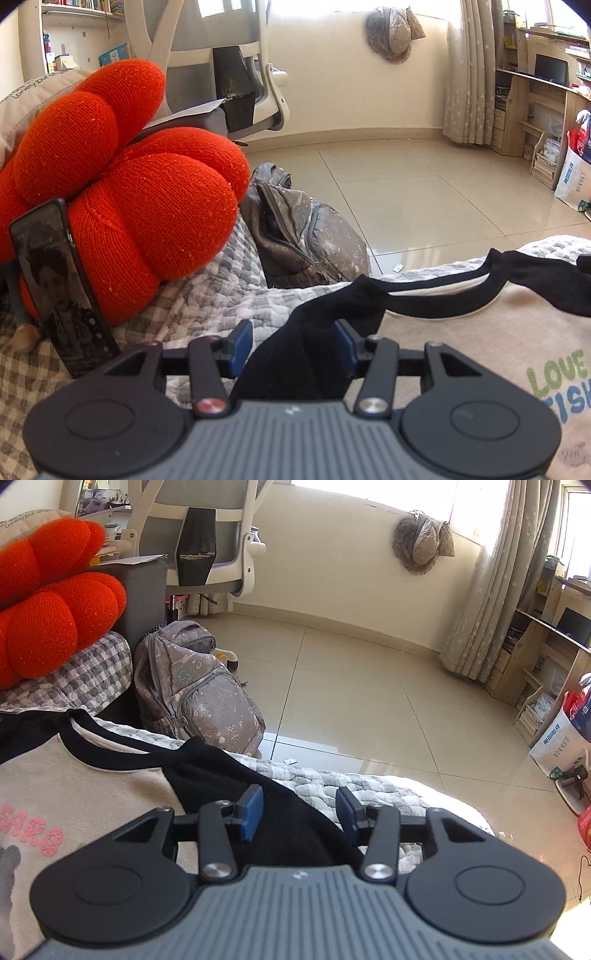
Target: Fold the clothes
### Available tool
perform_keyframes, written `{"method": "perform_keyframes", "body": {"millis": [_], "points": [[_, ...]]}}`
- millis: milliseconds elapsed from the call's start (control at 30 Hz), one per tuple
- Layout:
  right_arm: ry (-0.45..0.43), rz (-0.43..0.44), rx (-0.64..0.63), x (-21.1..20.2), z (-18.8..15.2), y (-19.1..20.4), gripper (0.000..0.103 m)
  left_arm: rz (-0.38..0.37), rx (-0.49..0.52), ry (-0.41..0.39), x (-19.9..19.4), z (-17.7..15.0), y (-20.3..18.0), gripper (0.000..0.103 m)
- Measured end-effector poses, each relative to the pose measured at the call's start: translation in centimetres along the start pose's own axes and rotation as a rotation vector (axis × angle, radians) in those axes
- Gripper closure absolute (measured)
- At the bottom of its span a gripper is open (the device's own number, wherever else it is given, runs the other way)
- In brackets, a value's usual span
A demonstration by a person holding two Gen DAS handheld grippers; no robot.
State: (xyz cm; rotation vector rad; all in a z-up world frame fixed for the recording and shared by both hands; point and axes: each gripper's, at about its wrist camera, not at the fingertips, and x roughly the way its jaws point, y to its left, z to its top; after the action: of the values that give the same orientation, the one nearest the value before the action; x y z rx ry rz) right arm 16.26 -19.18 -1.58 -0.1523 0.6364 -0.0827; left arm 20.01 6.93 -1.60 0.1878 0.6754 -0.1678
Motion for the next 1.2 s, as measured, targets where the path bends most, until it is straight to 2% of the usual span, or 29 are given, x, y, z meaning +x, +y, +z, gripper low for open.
{"method": "perform_keyframes", "body": {"millis": [467,1000,1200], "points": [[0.061,0.086,0.047,-7.3,-3.0,-0.9,0.055,-0.107,-0.048,0.071,-8.2,-5.0,0.5,0.05],[0.181,0.165,0.133,-15.1,-11.2,-2.8,0.055,-0.229,-0.152,0.193,-16.5,-13.6,2.8,0.05],[0.237,0.202,0.118,-18.3,-13.7,-3.0,0.055,-0.333,-0.202,0.228,-19.0,-17.2,3.6,0.051]]}}
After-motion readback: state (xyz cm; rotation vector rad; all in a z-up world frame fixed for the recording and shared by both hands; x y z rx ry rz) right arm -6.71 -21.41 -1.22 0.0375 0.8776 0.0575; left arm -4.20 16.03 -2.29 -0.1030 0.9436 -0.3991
